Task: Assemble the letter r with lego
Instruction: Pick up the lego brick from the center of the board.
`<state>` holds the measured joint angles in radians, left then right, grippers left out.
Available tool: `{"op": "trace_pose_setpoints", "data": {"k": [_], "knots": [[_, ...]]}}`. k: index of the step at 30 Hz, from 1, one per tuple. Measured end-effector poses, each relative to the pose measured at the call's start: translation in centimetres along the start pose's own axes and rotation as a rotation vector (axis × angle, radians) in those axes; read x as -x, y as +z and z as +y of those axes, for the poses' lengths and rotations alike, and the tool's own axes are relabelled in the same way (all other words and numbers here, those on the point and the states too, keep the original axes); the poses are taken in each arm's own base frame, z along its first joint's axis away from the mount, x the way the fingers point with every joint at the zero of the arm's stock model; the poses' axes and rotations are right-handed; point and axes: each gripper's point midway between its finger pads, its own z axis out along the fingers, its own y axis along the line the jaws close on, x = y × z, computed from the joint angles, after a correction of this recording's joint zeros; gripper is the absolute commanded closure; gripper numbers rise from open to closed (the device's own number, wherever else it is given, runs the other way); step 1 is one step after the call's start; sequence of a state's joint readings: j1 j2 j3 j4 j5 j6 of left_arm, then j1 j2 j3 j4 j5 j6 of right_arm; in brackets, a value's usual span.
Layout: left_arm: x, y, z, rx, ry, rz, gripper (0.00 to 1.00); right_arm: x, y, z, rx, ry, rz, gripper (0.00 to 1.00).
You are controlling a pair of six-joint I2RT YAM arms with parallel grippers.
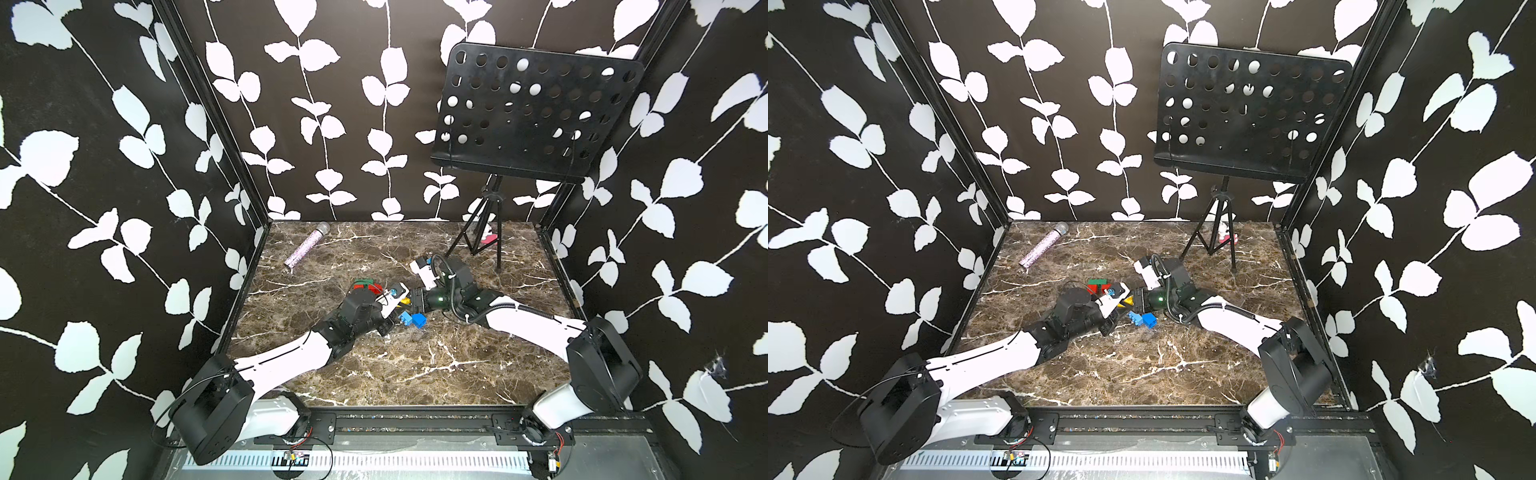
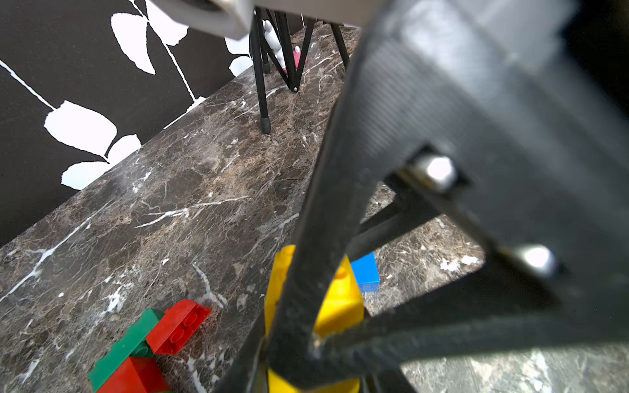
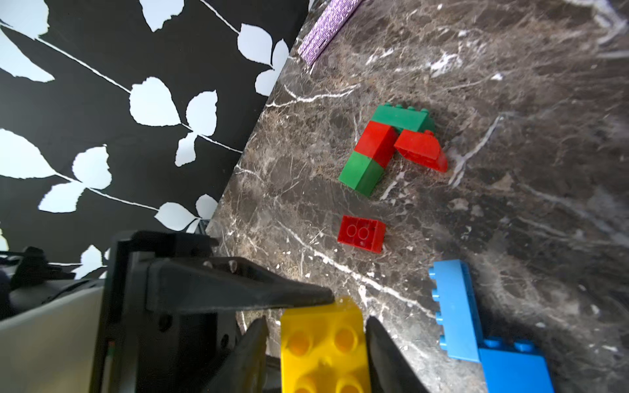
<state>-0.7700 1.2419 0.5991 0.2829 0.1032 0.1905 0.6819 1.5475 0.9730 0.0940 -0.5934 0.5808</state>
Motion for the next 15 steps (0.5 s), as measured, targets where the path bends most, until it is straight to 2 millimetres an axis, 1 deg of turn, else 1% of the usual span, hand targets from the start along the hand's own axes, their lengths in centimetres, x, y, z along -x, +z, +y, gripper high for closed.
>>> {"op": "trace_pose_setpoints", "data": {"k": [4, 5, 7, 9, 10, 11, 12, 13, 15], "knots": [[-0.1, 0.0, 0.1, 0.005, -0.001, 0.003, 0.85, -0.1, 0.1, -0.2, -0.009, -0.007, 0.007, 0.67], [-0.1, 0.0, 0.1, 0.007, -0.004, 0.004, 0.82, -0.2, 0.1, -0.2, -0.008, -0.011, 0.009, 0.68], [-0.2, 0.0, 0.2, 0.01, -0.011, 0.006, 0.61, -0.2, 0.1, -0.2, -0.008, -0.021, 0.01, 0.73], [-0.3, 0.0, 0.4, 0.024, -0.02, 0.014, 0.46, -0.2, 0.1, -0.2, -0.005, -0.024, 0.011, 0.75], [-0.5, 0.1, 0.5, 0.032, -0.026, 0.024, 0.39, -0.3, 0.2, 0.0, -0.003, -0.025, 0.015, 0.75], [-0.6, 0.2, 0.6, 0.038, -0.025, 0.033, 0.37, -0.4, 0.2, 0.0, -0.005, -0.027, 0.016, 0.76], [-0.9, 0.2, 0.8, 0.049, -0.035, 0.043, 0.17, -0.6, 0.2, -0.1, -0.016, -0.03, 0.019, 0.76], [-1.0, 0.2, 0.8, 0.053, -0.039, 0.05, 0.01, -0.6, 0.1, -0.4, -0.037, -0.034, 0.019, 0.76], [-1.1, 0.0, 1.1, 0.072, -0.048, 0.048, 0.01, -0.8, -0.3, -1.2, -0.092, -0.049, 0.018, 0.77]]}}
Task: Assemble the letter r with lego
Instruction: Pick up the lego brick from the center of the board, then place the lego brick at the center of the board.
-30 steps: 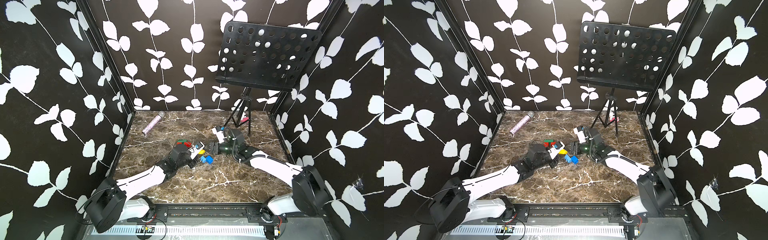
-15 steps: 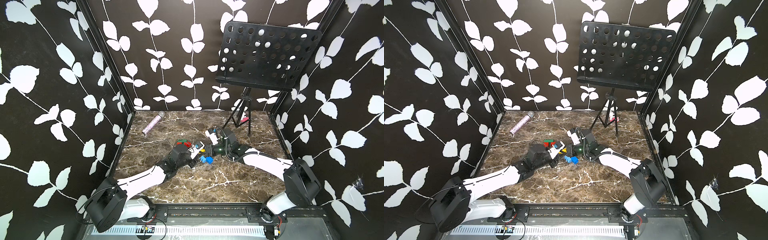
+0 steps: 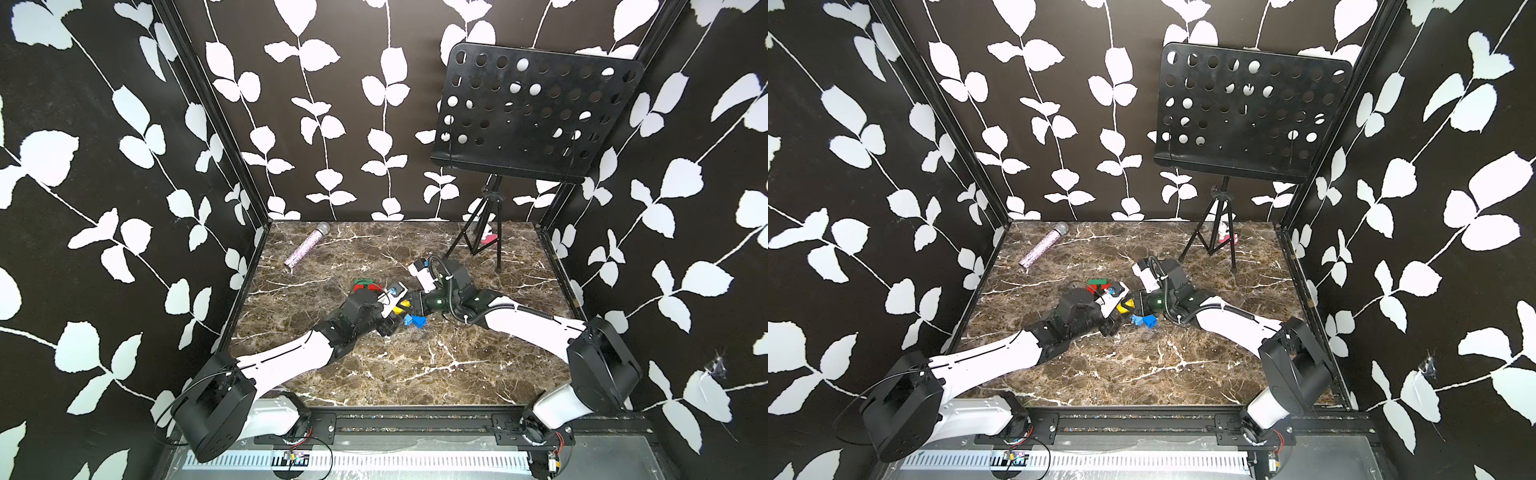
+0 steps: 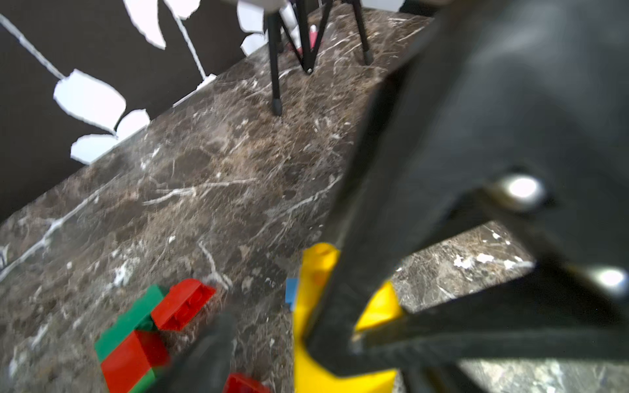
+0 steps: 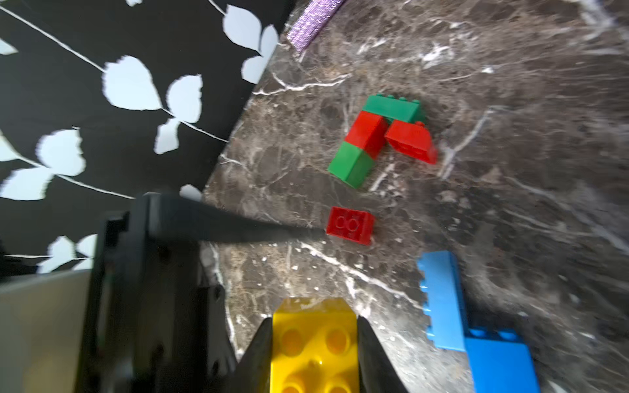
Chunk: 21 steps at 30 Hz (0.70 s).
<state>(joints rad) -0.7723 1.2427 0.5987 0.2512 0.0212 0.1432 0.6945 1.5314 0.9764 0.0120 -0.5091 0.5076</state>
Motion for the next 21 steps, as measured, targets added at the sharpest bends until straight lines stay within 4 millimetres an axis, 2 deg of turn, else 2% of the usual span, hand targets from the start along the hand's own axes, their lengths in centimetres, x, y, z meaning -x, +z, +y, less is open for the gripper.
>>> {"op": "trace_pose_setpoints", "data": {"k": [3, 7, 10, 13, 17, 19, 21], "knots": [[0.0, -1.8, 0.8, 0.054, -0.014, -0.033, 0.01, 0.2, -1.3, -1.5, -0.114, -0.039, -0.018, 0.76], [1.5, -6.0, 2.5, 0.157, -0.067, -0.136, 0.01, 0.5, -4.0, -3.2, -0.27, -0.108, -0.067, 0.75], [2.8, -8.6, 3.8, 0.227, -0.124, -0.199, 0.01, -0.8, -4.7, -4.6, -0.342, -0.135, -0.055, 0.74], [3.0, -9.9, 5.0, 0.289, -0.184, -0.214, 0.01, -3.9, -3.6, -5.5, -0.37, -0.153, 0.018, 0.75], [2.7, -10.5, 5.9, 0.339, -0.247, -0.222, 0.01, -8.8, -1.3, -5.3, -0.383, -0.211, 0.136, 0.75], [2.8, -10.7, 6.2, 0.353, -0.269, -0.231, 0.01, -10.1, -0.7, -5.0, -0.383, -0.236, 0.164, 0.75], [3.0, -10.8, 6.4, 0.359, -0.285, -0.243, 0.01, -10.5, -0.2, -5.0, -0.388, -0.249, 0.168, 0.75]]}}
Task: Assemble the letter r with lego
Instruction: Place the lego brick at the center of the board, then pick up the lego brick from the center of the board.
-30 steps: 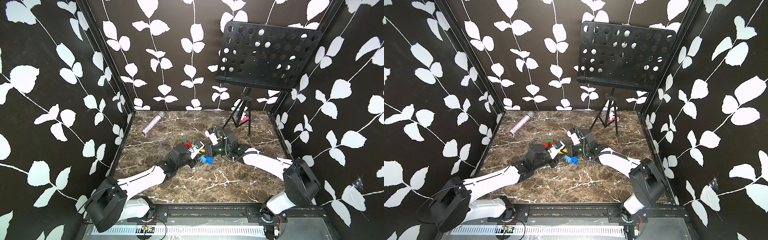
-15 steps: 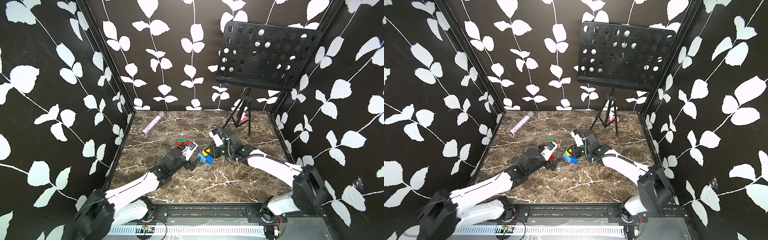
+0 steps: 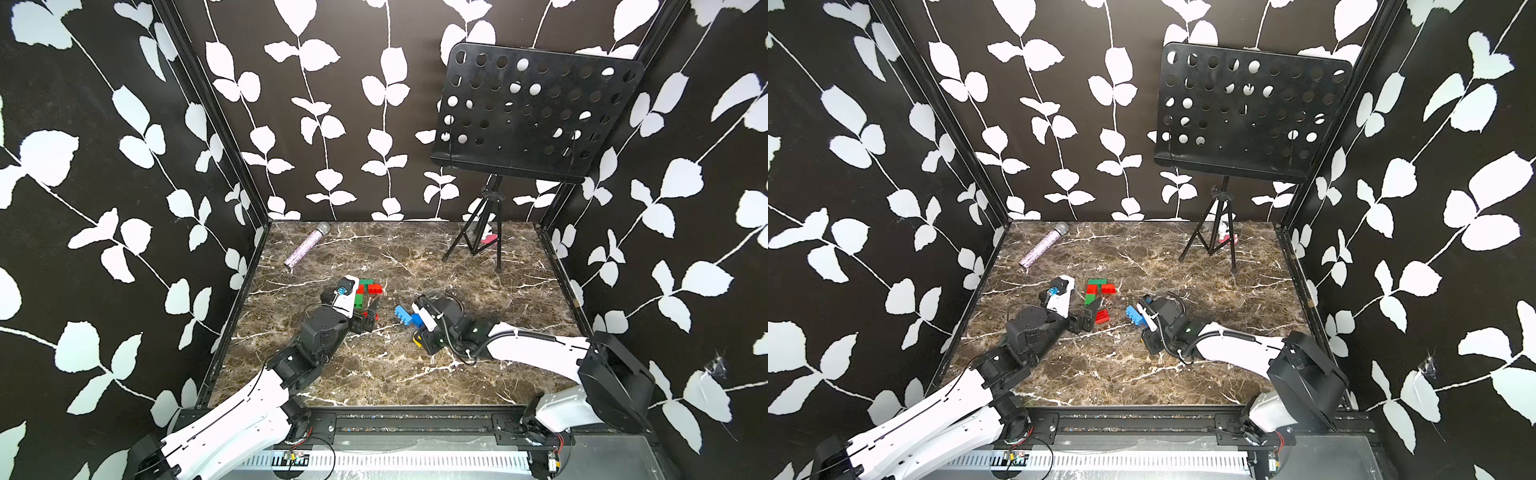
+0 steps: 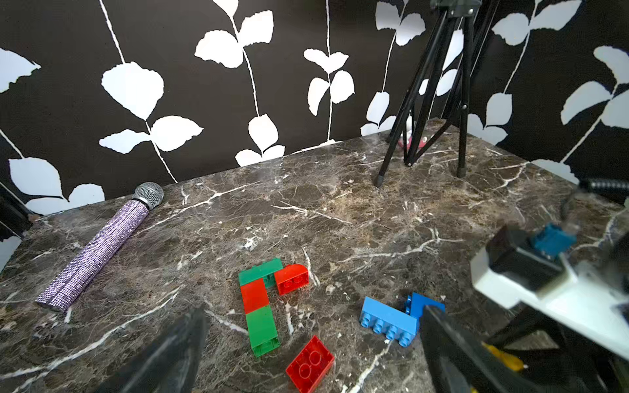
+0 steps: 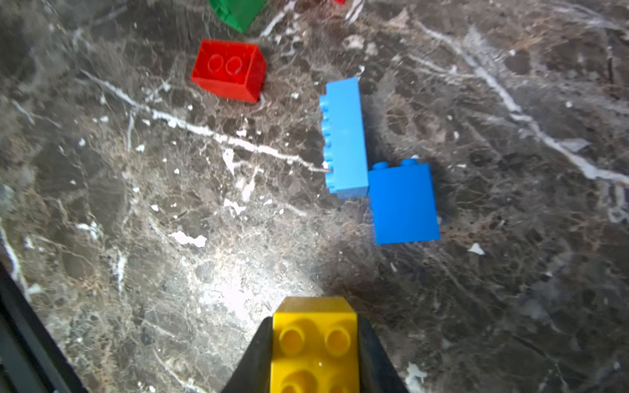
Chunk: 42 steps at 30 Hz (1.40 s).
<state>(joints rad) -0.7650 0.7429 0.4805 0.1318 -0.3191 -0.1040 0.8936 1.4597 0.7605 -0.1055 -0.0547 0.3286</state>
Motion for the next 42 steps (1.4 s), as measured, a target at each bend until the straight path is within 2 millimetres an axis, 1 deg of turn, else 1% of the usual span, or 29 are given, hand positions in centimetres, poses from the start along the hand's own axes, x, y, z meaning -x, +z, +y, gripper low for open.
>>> {"op": "trace_pose_setpoints", "data": {"k": [3, 7, 9, 12, 15, 19, 22, 24, 26, 28, 29, 31, 32, 34, 36, 38, 40, 42], "knots": [[-0.1, 0.2, 0.2, 0.016, -0.02, 0.003, 0.01, 0.1, 1.0, 0.1, -0.018, -0.018, 0.001, 0.74], [-1.1, 0.9, 0.3, 0.035, -0.018, 0.068, 0.01, -0.2, 2.7, 0.3, -0.055, -0.056, 0.026, 0.72], [-1.4, 1.3, 0.3, 0.041, -0.013, 0.093, 0.01, -0.4, 3.3, 0.5, -0.074, -0.072, 0.031, 0.7], [-1.5, 1.4, 0.4, 0.05, -0.011, 0.098, 0.01, -0.2, 3.4, 0.7, -0.09, -0.087, 0.021, 0.62], [-1.1, 1.4, 0.7, 0.068, -0.024, 0.08, 0.01, -0.3, 3.4, 0.7, -0.104, -0.094, 0.02, 0.55], [-1.0, 1.4, 1.1, 0.082, -0.038, 0.076, 0.01, -0.4, 3.3, 0.6, -0.116, -0.096, 0.035, 0.51], [-1.1, 1.5, 1.1, 0.083, -0.039, 0.085, 0.01, 0.0, 2.7, 0.7, -0.119, -0.095, 0.026, 0.49], [-1.2, 1.7, 1.1, 0.084, -0.037, 0.092, 0.01, 0.8, 1.4, 0.7, -0.117, -0.094, -0.001, 0.48], [-1.5, 1.8, 1.0, 0.086, -0.033, 0.104, 0.01, 2.6, -0.4, 0.4, -0.11, -0.08, -0.064, 0.48], [-1.6, 2.0, 1.0, 0.086, -0.031, 0.112, 0.01, 4.3, -1.8, -0.8, -0.111, -0.047, -0.118, 0.49], [-1.6, 2.1, 1.0, 0.085, -0.034, 0.115, 0.01, 5.2, -2.3, -2.1, -0.122, -0.018, -0.141, 0.49], [-1.6, 2.2, 1.0, 0.079, -0.04, 0.117, 0.01, 6.2, -2.5, -4.6, -0.137, 0.028, -0.156, 0.49], [-1.7, 2.3, 0.9, 0.076, -0.044, 0.12, 0.01, 6.4, -2.2, -5.8, -0.146, 0.042, -0.147, 0.49], [-1.9, 2.5, 0.9, 0.07, -0.05, 0.129, 0.01, 6.3, -0.9, -6.9, -0.135, 0.046, -0.109, 0.5], [-2.3, 2.7, 0.7, 0.061, -0.052, 0.141, 0.01, 5.8, 1.0, -6.7, -0.097, 0.024, -0.053, 0.51], [-2.7, 2.9, 0.6, 0.053, -0.054, 0.156, 0.01, 5.0, 3.1, -6.0, -0.045, 0.003, 0.007, 0.52], [-2.9, 3.0, 0.4, 0.048, -0.055, 0.168, 0.01, 3.9, 4.4, -5.5, -0.01, -0.006, 0.054, 0.52], [-3.0, 3.1, 0.4, 0.046, -0.056, 0.176, 0.01, 3.0, 4.8, -5.2, 0.01, -0.014, 0.085, 0.52]]}}
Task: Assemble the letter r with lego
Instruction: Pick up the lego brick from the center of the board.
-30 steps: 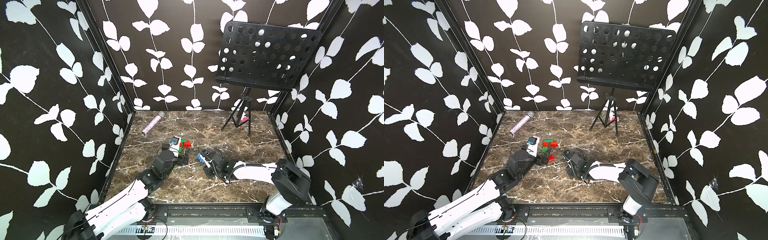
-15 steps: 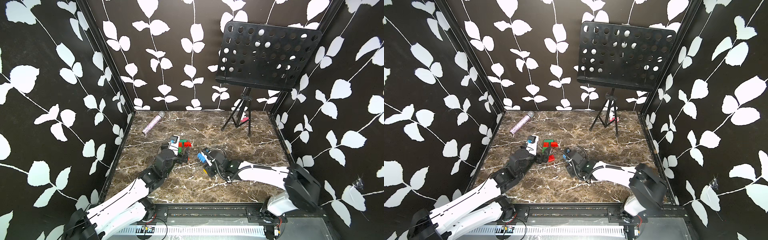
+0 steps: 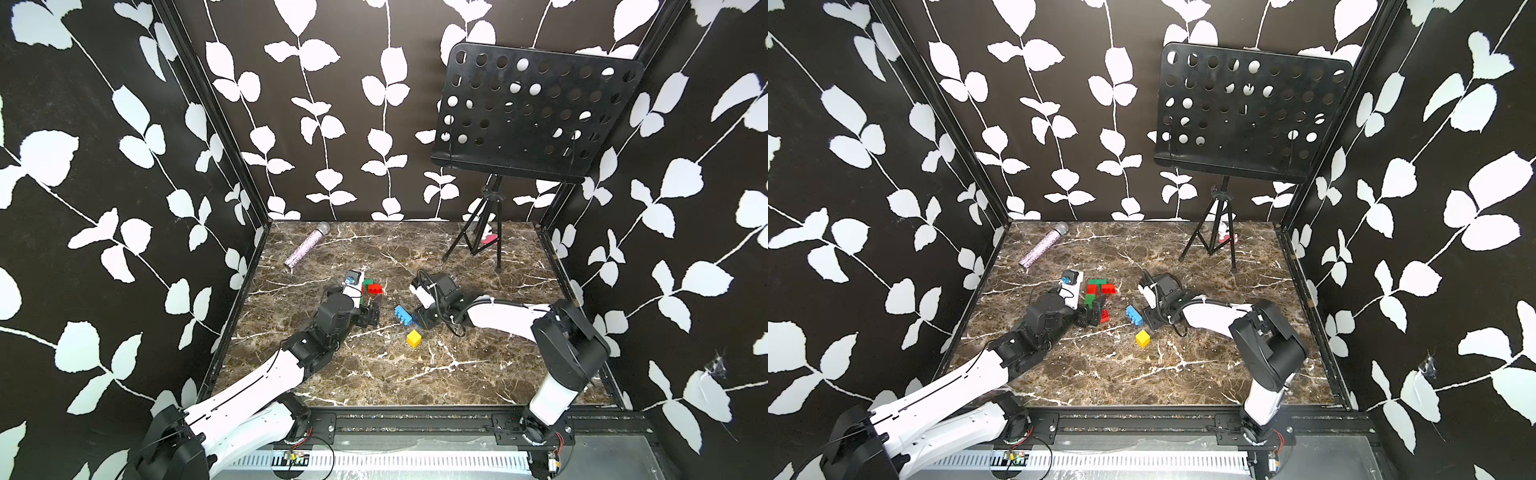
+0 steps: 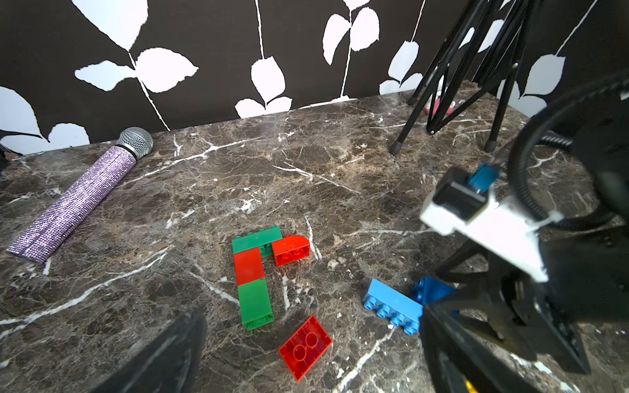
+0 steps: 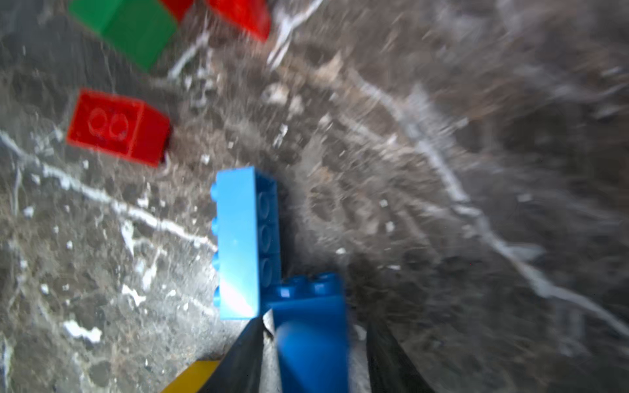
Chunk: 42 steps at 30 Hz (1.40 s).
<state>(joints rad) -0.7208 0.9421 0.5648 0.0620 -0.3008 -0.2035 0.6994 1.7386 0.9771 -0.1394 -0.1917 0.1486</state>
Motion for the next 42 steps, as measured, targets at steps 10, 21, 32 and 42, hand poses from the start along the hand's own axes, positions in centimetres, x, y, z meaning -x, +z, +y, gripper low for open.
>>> {"op": "trace_pose_setpoints", "data": {"k": [10, 21, 32, 42], "knots": [[-0.8, 0.8, 0.0, -0.017, -0.016, 0.039, 0.01, -0.6, 0.0, 0.1, 0.008, -0.021, 0.025, 0.61], [1.2, 4.2, -0.4, -0.117, -0.14, 0.176, 0.01, 0.0, -2.8, -0.1, -0.03, -0.056, -0.004, 0.75], [0.5, 4.6, -9.3, -0.648, -0.279, 0.421, 0.12, 5.2, -14.8, 2.7, -0.001, -0.215, -0.398, 0.71], [0.8, 3.9, -13.4, -0.963, -0.45, 0.5, 0.17, 5.3, -14.6, 3.2, 0.019, -0.275, -0.401, 0.72]]}}
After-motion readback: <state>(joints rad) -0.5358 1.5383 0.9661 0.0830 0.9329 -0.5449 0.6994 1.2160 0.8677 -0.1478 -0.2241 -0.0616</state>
